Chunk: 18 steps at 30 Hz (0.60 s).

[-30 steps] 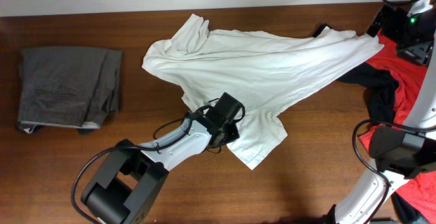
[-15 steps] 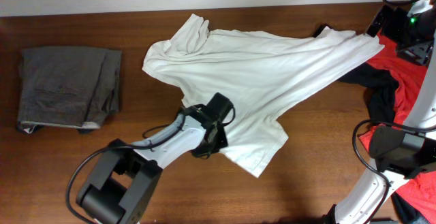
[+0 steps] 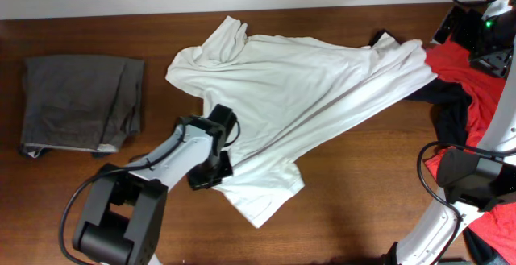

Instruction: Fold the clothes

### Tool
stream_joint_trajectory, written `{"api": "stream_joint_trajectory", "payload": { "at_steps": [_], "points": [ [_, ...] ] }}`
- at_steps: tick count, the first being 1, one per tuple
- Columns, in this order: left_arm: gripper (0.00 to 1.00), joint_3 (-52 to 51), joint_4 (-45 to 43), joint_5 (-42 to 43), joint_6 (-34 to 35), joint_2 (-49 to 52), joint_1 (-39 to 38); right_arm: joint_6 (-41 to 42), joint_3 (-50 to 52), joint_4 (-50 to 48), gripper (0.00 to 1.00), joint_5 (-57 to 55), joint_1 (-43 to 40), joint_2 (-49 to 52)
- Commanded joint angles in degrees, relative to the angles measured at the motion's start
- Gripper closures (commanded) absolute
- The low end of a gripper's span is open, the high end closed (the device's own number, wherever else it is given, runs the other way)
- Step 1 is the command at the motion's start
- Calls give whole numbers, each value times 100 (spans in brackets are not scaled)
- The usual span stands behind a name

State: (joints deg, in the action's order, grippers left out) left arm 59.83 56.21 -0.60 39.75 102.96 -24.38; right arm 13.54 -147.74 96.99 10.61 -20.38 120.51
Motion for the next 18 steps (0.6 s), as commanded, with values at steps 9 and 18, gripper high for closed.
{"api": "stream_joint_trajectory", "payload": {
  "at_steps": [9, 18],
  "points": [
    [99, -76, 516, -616, -404, -131, 557, 24, 22, 31, 1, -33, 9, 9],
    [96, -76, 695, -634, -560, -133, 898, 24, 22, 31, 1, -35, 9, 9]
  ]
}}
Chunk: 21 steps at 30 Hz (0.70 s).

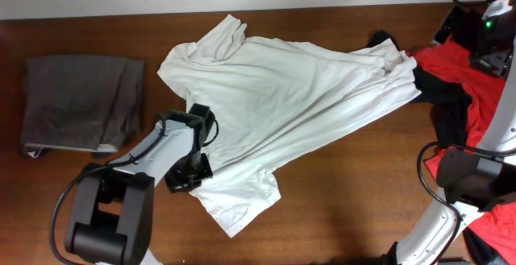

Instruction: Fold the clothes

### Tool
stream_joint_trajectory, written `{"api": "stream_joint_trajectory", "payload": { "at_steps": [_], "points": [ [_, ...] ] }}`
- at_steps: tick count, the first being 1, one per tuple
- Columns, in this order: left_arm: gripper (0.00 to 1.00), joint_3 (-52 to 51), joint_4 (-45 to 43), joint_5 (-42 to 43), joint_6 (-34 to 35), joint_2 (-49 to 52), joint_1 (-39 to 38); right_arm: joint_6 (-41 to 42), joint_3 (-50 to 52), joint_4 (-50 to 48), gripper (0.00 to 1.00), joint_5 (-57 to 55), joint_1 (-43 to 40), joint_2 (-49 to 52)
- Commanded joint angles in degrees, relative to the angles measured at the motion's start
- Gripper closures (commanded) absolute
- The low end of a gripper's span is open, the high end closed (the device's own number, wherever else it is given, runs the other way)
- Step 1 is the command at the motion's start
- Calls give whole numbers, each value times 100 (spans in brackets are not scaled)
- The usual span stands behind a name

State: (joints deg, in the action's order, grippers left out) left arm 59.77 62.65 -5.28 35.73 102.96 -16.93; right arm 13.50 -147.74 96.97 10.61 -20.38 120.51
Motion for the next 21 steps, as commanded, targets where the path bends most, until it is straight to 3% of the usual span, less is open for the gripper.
{"api": "stream_joint_trajectory", "payload": {
  "at_steps": [1, 7, 15, 19, 21],
  "points": [
    [95, -70, 68, -166, -160, -133, 195, 28, 22, 33, 1, -35, 9, 9],
    [95, -70, 208, -168, -588, -142, 485, 28, 22, 33, 1, -33, 9, 9],
    [95, -68, 243, 11, -597, -457, 968, 28, 22, 33, 1, -33, 9, 9],
    [50, -68, 251, 608, -1167, -898, 994, 28, 22, 33, 1, -35, 9, 9],
    [44, -68, 251, 1088, -1537, -1104, 994, 28, 22, 33, 1, -33, 9, 9]
  ]
}}
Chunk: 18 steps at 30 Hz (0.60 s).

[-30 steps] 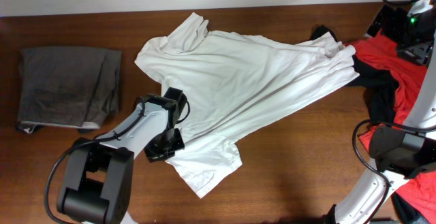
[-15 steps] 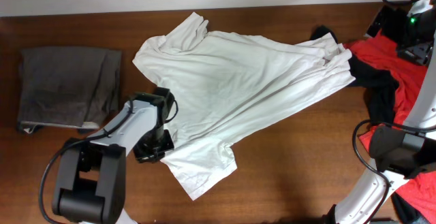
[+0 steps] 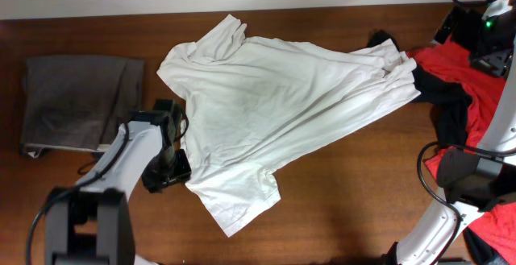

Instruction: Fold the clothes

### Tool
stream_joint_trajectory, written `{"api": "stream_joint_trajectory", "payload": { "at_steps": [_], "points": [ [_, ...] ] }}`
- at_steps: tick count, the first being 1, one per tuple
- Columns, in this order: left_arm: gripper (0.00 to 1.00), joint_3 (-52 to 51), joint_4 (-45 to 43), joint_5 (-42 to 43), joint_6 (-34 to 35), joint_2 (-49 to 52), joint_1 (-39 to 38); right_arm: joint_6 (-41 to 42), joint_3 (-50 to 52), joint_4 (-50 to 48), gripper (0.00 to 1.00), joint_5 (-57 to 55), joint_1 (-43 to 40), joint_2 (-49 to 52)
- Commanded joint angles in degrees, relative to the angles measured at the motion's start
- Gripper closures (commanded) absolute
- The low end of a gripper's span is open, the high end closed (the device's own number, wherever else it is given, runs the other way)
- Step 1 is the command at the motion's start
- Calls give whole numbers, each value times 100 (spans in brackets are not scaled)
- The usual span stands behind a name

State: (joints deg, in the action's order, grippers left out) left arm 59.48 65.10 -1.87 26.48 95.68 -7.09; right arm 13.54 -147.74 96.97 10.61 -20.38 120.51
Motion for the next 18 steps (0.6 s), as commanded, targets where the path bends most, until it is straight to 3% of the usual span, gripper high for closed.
{"api": "stream_joint_trajectory", "payload": {
  "at_steps": [1, 10, 13, 17, 18],
  "points": [
    [42, -39, 11, 938, -745, -452, 11, 24, 22, 33, 1, -33, 9, 9],
    [43, -236, -76, 1480, -859, -570, -522, 24, 22, 33, 1, -35, 9, 9],
    [60, -367, -350, 1480, -787, -570, -946, 24, 22, 33, 1, -35, 9, 9],
    [99, -466, -636, 1478, -767, -570, -1532, 24, 22, 33, 1, -35, 9, 9],
    [100, -476, -680, 1478, -767, -570, -1672, 24, 22, 33, 1, -33, 9, 9]
  ]
}}
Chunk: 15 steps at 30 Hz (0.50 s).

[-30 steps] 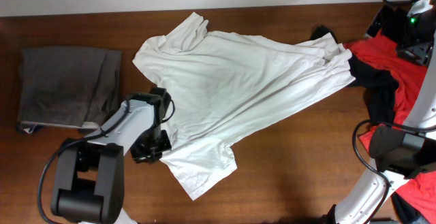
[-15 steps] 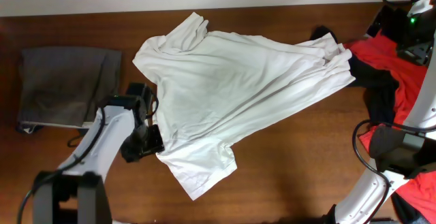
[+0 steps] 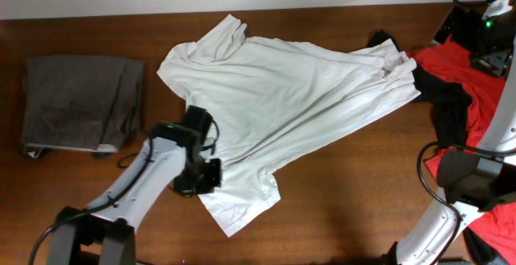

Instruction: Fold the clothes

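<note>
A white shirt [image 3: 282, 96] lies spread and wrinkled across the middle of the table, with a flap reaching toward the front at the lower left. My left gripper [image 3: 201, 178] sits low over the left edge of that flap; its jaws are hidden under the wrist, so its state cannot be read. My right gripper [image 3: 451, 27] is at the far right back corner, above a pile of clothes, and its fingers are not clear either.
A folded grey garment [image 3: 81, 102] lies at the left of the table. A heap of red clothes [image 3: 472, 88] and black clothes [image 3: 447, 108] fills the right side, touching the shirt's right end. The right arm's base [image 3: 468, 176] stands at the right edge.
My left gripper has moved right, from the bare wood just left of the shirt to over the left edge of the shirt's front flap. The shirt and the right arm have not moved.
At first my left gripper was on the shirt's lower left part, and the shirt reached onto the red pile. Then both gripper and shirt were further left, the shirt clear of the pile. The gripper was then off the shirt; now it is back at the edge.
</note>
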### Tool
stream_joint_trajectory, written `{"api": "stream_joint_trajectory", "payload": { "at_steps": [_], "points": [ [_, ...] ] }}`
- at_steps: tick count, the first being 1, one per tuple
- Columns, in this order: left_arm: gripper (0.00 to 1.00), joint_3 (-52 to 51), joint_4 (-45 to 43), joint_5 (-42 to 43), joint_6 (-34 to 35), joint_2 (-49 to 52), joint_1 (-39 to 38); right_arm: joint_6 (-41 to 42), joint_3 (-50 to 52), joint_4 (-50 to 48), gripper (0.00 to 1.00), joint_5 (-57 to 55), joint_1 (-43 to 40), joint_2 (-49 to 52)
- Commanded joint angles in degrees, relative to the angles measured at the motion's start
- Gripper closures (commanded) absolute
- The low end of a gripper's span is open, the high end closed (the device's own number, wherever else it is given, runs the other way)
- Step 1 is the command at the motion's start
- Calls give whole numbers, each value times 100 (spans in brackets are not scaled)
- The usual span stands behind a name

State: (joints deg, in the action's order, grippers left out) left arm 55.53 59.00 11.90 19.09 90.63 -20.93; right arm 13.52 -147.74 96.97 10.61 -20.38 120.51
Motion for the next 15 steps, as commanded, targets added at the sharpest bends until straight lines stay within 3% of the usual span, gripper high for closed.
{"api": "stream_joint_trajectory", "payload": {
  "at_steps": [1, 15],
  "points": [
    [99, -90, -96, 94, -28, -59, -407, 26, 22, 33, 1, -35, 9, 9],
    [99, -114, -424, 31, 343, 442, -625, 26, 22, 33, 1, -35, 9, 9]
  ]
}}
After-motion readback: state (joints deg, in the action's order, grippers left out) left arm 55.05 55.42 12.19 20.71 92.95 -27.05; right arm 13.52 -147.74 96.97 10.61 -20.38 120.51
